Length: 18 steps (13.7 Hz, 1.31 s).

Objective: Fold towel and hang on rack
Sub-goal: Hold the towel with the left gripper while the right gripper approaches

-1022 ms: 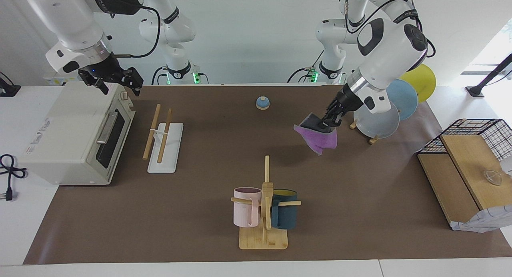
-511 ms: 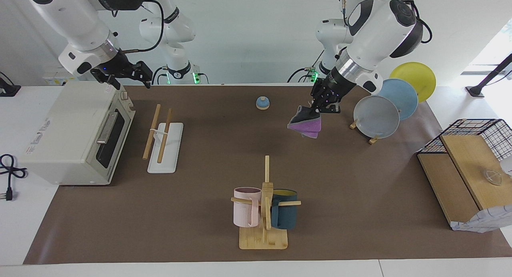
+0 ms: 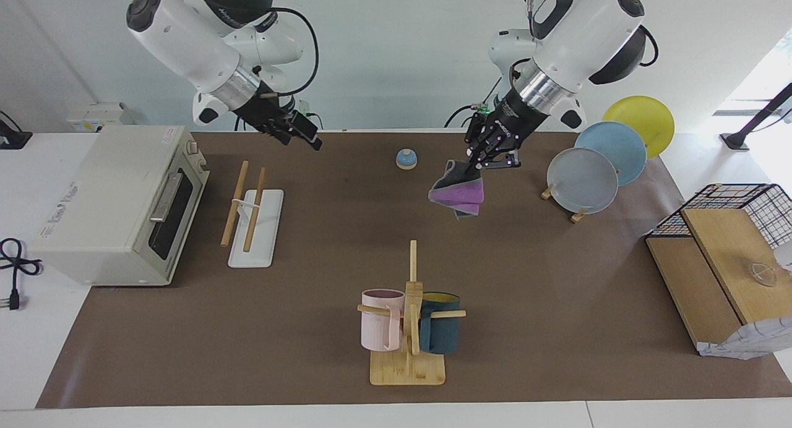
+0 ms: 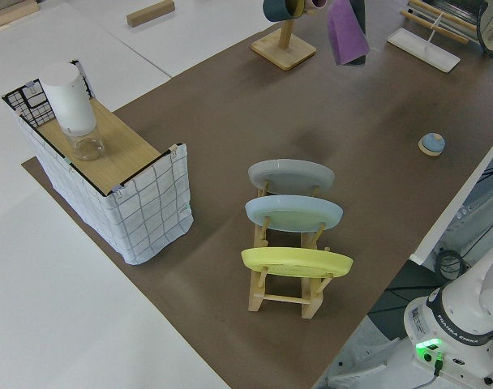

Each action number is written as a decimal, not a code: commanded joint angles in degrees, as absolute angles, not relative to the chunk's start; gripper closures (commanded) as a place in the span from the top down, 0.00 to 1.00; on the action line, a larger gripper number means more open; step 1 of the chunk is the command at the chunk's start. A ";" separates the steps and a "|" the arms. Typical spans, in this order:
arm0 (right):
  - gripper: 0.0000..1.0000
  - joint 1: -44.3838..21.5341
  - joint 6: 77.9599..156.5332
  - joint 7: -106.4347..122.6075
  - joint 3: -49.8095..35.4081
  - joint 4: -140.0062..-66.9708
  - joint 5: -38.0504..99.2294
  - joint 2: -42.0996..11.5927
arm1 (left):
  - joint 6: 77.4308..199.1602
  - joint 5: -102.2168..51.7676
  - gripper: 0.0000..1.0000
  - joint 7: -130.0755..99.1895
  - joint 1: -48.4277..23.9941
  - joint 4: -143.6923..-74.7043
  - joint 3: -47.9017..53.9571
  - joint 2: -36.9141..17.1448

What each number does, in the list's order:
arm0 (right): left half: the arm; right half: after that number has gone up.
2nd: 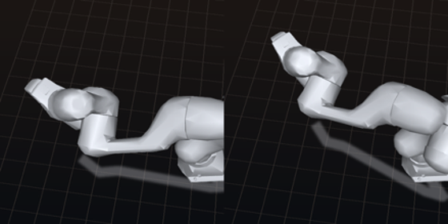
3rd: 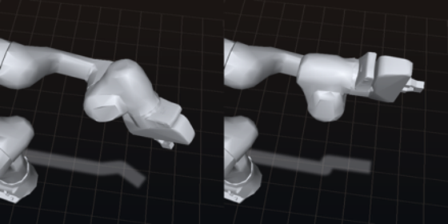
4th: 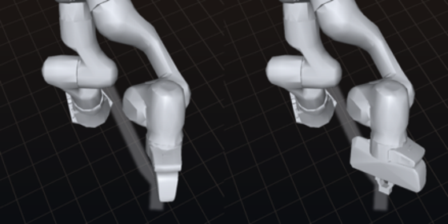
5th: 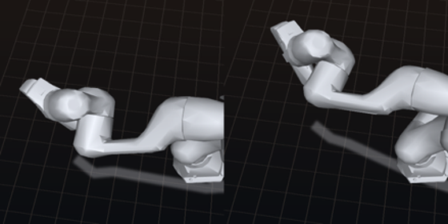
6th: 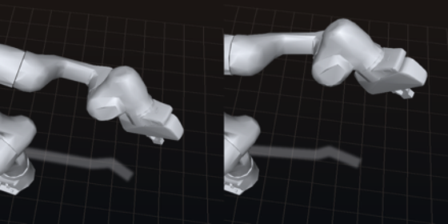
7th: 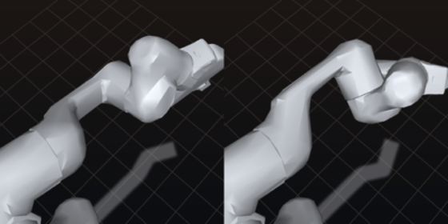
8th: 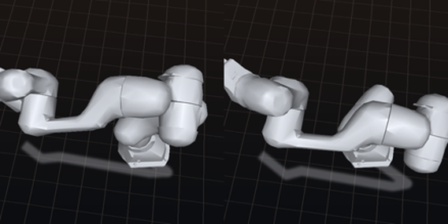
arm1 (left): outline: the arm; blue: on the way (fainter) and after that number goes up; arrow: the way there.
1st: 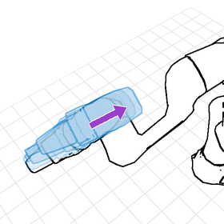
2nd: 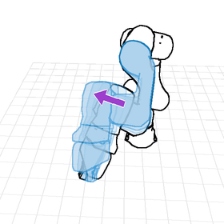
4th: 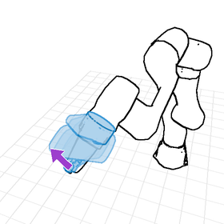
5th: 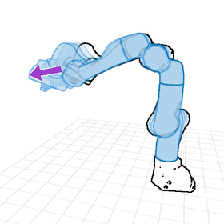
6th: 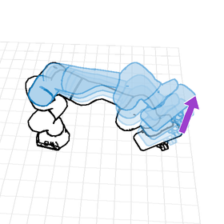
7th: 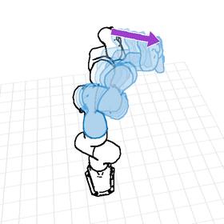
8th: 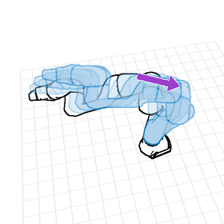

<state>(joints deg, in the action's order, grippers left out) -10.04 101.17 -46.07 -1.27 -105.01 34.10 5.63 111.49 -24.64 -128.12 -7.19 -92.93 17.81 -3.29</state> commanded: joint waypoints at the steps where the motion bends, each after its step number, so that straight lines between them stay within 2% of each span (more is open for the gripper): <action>1: 1.00 -13.08 110.27 -60.96 -1.05 -107.93 42.78 7.30 | 114.77 -25.40 0.00 -131.30 -8.43 -94.47 18.28 -2.20; 4: 1.00 -18.79 122.48 -71.86 -1.05 -109.16 50.51 6.33 | 116.72 -25.40 0.00 -133.67 -10.10 -95.45 18.28 -1.85; 7: 1.00 -23.90 132.34 -74.88 -1.05 -108.46 54.82 2.56 | 117.95 -25.40 0.00 -135.17 -11.77 -95.71 18.28 -1.58; 13: 1.00 -26.54 140.35 -74.36 -1.23 -104.34 57.92 -4.38 | 118.21 -25.40 0.00 -137.28 -12.56 -95.98 18.28 -1.49; 17: 1.00 -28.82 143.43 -74.27 -1.23 -104.33 58.01 -4.83 | 118.47 -25.23 0.00 -136.23 -13.62 -96.50 18.28 -1.15; 18: 0.81 -28.83 143.26 -74.27 -1.23 -104.24 58.01 -4.92 | 118.82 -25.22 0.00 -136.14 -13.71 -96.68 18.28 -1.14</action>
